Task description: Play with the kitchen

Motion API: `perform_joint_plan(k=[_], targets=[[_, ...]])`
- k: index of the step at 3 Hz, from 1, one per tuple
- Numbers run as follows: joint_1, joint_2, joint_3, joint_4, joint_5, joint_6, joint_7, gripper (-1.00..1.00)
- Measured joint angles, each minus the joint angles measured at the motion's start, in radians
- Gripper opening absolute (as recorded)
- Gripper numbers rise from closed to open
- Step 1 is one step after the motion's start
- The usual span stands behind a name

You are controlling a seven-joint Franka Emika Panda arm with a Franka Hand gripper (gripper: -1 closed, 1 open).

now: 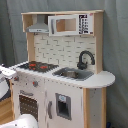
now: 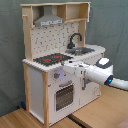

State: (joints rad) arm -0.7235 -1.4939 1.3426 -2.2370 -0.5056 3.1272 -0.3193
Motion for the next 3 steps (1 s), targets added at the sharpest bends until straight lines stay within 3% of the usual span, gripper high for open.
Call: perform_joint_plan(k=[1,3], targets=[[-0.003,0.0,0.017,0.057,0.0,-0.081,-0.032,1.0],[0.002,0.0,0.114,0.06,0.0,-0.186,0.146,1.0]])
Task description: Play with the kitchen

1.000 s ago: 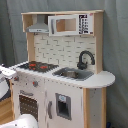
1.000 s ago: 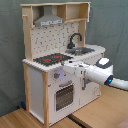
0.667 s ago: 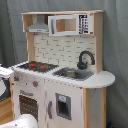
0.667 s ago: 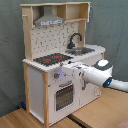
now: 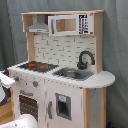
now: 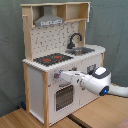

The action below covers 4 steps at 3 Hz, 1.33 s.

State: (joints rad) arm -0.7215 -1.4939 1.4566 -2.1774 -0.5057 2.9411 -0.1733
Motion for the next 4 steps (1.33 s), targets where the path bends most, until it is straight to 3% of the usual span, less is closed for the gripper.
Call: perform_joint_plan(k=[2,3,4], targets=[[0.002,0.01,0.052,0.0,0.001,-0.053,0.202,1.0],[-0.036,0.01,0.072,0.0,0.001,-0.042,0.294,1.0],[-0.102,0.01,0.075,0.047,0.001,0.018,0.322,1.0]])
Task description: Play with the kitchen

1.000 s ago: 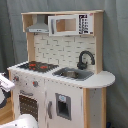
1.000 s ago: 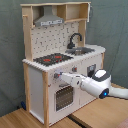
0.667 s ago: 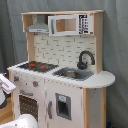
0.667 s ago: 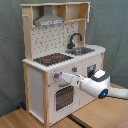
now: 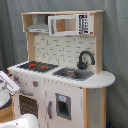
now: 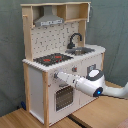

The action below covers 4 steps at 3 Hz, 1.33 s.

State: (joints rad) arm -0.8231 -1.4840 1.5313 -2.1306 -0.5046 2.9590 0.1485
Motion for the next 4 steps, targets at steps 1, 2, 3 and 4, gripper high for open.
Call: perform_joint_plan(k=[1,2,3,4], targets=[[-0.062,0.0,0.01,0.05,0.0,0.061,0.0,1.0],[-0.105,0.0,0.012,0.074,0.0,0.083,0.024,1.0],[-0.105,0.0,0.012,0.074,0.0,0.083,0.024,-1.0],[-0.107,0.0,0.011,0.08,0.0,0.083,0.081,-1.0]])
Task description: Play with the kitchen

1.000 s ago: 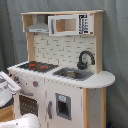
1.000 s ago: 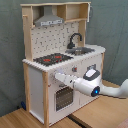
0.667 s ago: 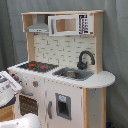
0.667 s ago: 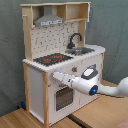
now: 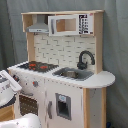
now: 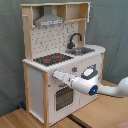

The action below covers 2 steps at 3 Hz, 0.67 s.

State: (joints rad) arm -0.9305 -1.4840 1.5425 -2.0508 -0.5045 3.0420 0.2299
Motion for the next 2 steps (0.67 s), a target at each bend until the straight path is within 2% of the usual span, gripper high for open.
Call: perform_joint_plan(k=[2], targets=[[0.001,-0.001,0.0,0.002,-0.002,-0.006,-0.218,-1.0]])
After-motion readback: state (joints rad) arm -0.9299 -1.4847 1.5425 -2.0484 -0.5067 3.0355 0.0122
